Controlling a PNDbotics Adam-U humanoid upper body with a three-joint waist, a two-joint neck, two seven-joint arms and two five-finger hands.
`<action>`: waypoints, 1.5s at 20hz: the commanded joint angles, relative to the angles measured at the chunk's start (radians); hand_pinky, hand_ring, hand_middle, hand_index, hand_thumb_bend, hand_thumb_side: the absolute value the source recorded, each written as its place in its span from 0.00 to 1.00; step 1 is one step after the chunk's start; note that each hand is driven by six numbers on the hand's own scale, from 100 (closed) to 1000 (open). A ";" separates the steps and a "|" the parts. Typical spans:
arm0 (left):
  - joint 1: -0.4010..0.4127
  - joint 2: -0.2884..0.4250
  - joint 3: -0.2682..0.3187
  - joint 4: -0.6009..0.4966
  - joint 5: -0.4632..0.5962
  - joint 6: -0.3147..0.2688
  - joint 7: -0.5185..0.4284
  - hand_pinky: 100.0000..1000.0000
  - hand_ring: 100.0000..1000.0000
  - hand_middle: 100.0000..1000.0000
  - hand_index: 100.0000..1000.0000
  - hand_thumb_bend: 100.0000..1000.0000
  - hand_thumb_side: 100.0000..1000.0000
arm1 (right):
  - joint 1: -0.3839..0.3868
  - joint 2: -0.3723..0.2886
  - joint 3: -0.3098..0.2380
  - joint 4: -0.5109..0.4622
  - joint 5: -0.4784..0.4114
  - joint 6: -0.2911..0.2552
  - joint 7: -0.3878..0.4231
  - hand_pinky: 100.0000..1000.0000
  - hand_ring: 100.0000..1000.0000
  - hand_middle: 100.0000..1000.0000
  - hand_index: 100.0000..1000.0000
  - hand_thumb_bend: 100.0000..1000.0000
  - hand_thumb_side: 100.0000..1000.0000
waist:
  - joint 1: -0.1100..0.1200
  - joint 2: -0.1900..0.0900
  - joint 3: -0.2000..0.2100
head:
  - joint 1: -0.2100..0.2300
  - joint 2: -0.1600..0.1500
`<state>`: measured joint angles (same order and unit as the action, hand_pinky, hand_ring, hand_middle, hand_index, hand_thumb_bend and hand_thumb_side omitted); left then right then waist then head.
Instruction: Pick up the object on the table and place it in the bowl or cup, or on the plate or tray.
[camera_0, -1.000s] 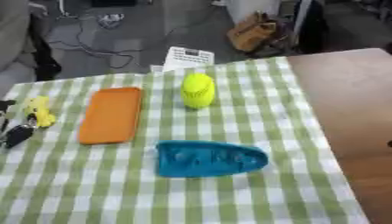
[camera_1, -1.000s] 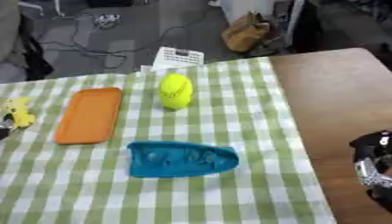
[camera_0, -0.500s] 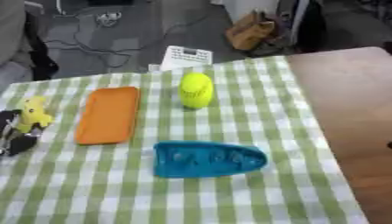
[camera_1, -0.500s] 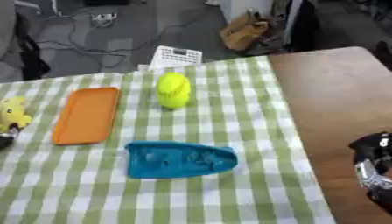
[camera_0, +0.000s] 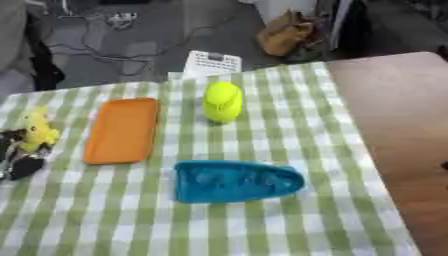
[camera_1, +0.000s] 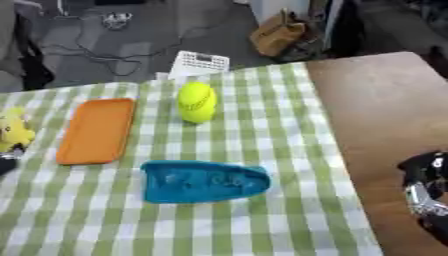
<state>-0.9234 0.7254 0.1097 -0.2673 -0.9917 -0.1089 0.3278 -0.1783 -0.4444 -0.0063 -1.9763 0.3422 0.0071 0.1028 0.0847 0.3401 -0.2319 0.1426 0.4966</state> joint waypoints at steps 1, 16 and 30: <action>0.005 0.010 0.003 0.011 0.005 0.023 0.000 0.49 0.44 0.47 0.64 0.00 0.14 | -0.013 -0.011 -0.012 -0.024 -0.004 0.001 -0.002 0.30 0.49 0.59 0.67 0.00 0.56 | 0.002 0.005 -0.001 | -0.003 -0.014; 0.001 0.035 0.034 -0.114 0.103 -0.029 0.090 0.47 0.37 0.31 0.42 0.00 0.15 | -0.003 -0.014 -0.019 -0.024 -0.003 0.009 -0.002 0.30 0.48 0.59 0.67 0.00 0.56 | -0.009 -0.032 0.025 | -0.007 -0.005; -0.003 0.033 0.029 -0.456 -0.089 -0.118 0.178 0.53 0.45 0.37 0.48 0.01 0.00 | 0.007 -0.021 -0.022 -0.024 -0.001 0.012 -0.001 0.30 0.49 0.59 0.67 0.00 0.56 | -0.014 -0.070 0.050 | -0.011 0.000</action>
<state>-0.9126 0.7336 0.1387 -0.6783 -1.0637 -0.2203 0.5148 -0.1672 -0.4441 -0.0181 -1.9763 0.3421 0.0169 0.1033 0.0841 0.3126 -0.1830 0.1313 0.4992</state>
